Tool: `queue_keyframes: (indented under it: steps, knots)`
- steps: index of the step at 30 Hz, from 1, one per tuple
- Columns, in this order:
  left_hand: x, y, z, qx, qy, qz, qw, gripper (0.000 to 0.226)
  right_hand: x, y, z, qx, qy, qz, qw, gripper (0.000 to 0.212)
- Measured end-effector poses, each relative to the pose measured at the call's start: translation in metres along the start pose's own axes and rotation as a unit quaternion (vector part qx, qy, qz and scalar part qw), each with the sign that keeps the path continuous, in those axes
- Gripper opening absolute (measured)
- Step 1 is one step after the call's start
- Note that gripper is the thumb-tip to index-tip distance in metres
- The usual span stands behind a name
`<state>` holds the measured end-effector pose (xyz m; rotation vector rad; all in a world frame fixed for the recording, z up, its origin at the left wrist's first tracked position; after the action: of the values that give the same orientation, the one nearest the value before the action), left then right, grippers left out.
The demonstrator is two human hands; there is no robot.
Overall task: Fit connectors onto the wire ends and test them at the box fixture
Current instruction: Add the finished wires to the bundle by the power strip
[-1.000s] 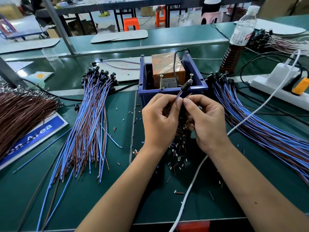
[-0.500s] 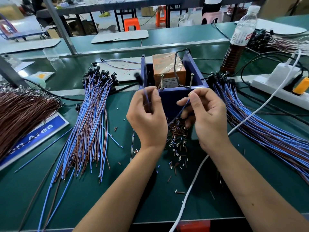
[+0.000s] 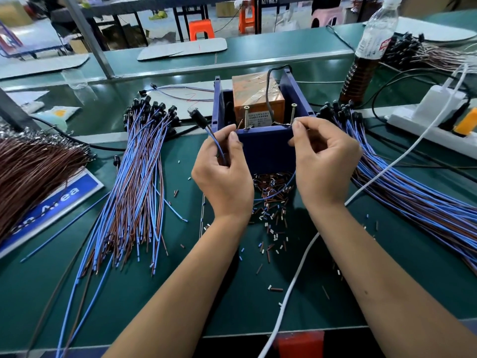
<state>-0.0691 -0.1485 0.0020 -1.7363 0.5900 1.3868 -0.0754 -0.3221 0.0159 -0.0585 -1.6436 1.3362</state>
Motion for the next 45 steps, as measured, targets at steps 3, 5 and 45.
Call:
queue_keyframes:
  steps: [3,5,45]
  knots:
    - [-0.001,0.002,-0.001,0.007,-0.003,-0.005,1.0,0.015,0.001,0.0,0.001,0.005,-0.006,-0.003,1.0,0.016]
    - [-0.001,0.002,-0.001,0.01,-0.004,-0.008,1.0,0.015,0.002,0.0,0.001,0.006,-0.008,-0.002,1.0,0.015]
    - [-0.048,0.173,-0.228,0.638,0.04,0.528,0.559,0.048,-0.07,-0.03,0.209,-0.243,0.083,-0.21,0.943,0.02]
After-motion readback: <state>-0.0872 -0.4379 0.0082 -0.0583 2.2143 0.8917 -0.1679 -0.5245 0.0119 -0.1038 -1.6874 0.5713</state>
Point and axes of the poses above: each hand's wrist, its own y-axis away from the middle knuckle, its own z-axis out of the back of the hand, x = y × z, the point moved 5 cm from there along -y, towards the middle knuckle, and after that the axes turned 11 degrees about z, right-handed, at the moved point
